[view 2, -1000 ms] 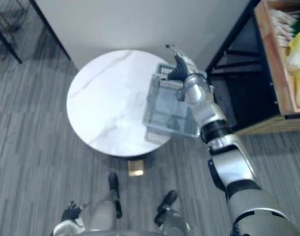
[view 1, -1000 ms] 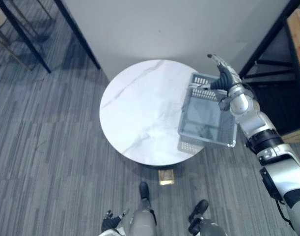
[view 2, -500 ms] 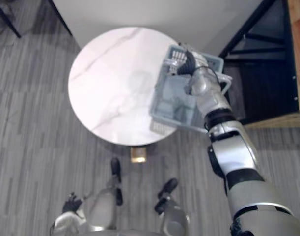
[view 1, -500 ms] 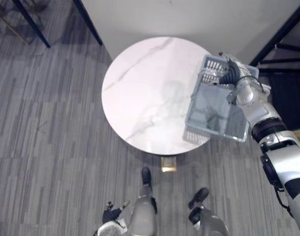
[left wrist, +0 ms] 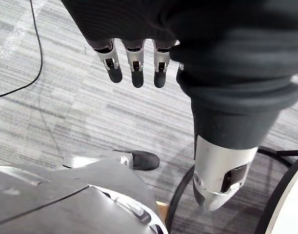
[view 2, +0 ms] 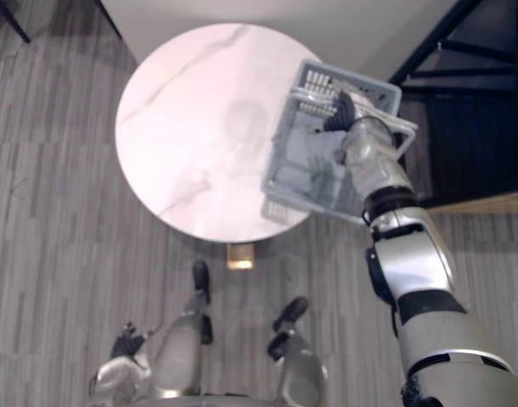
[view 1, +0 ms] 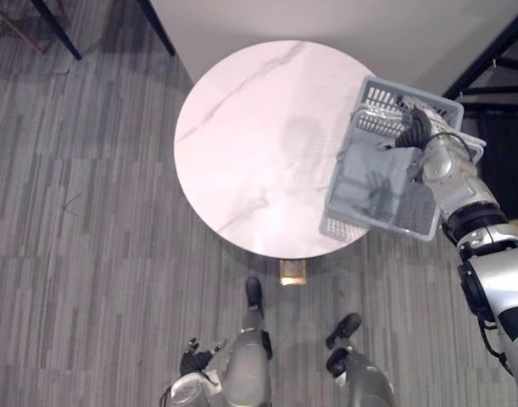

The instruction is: Pick vegetable in the basket

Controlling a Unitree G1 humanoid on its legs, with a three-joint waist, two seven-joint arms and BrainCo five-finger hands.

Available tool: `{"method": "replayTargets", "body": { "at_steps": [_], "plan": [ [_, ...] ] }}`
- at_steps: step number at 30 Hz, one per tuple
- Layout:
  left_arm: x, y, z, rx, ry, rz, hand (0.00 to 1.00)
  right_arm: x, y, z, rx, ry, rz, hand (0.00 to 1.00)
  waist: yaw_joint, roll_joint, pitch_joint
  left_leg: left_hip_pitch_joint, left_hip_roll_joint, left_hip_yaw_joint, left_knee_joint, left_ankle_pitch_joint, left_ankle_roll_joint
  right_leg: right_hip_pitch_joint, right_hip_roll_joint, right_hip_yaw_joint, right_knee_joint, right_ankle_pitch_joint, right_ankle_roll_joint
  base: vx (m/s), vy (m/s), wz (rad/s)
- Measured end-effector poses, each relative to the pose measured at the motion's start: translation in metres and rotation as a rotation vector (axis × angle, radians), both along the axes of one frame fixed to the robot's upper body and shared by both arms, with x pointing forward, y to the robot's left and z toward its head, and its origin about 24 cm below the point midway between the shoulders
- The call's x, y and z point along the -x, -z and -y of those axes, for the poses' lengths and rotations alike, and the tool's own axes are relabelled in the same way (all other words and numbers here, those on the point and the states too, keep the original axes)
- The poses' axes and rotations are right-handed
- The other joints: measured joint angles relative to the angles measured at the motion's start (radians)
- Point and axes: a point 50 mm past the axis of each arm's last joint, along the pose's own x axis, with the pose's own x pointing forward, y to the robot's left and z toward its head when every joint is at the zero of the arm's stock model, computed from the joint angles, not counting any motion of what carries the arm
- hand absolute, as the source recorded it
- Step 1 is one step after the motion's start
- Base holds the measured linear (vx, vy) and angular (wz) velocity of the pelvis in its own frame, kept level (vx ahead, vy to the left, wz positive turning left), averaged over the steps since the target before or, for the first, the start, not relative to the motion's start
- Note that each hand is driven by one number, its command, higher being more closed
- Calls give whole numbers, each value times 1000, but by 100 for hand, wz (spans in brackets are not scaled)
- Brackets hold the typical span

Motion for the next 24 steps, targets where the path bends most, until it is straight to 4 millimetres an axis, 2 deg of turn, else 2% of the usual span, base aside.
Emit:
{"method": "replayTargets", "body": {
  "at_steps": [5,6,15,24],
  "plan": [
    [0,-1,-2,-7,0,0,0,4,-7,20,20,56,14,0,0,6,27,-2,-13,-7,-2,1,2,-1,-14,-2,8,-1,2,-11,22,5],
    [0,-1,-3,-9,-2,-1,0,4,-7,20,27,62,21,100,0,6,28,-3,-14,-7,-2,1,2,-2,-15,-2,9,-1,2,0,0,0],
    [-1,-1,-2,-11,4,1,0,5,-10,24,89,82,37,100,0,10,31,-13,-27,-6,1,2,3,-20,-31,3,20,-1,2,0,0,0],
    [-1,-1,-3,-13,4,6,0,4,-3,12,327,16,-31,100,0,14,33,-18,-30,-20,1,2,3,-18,-32,0,20,-2,3,3,-2,2]
  ]
}}
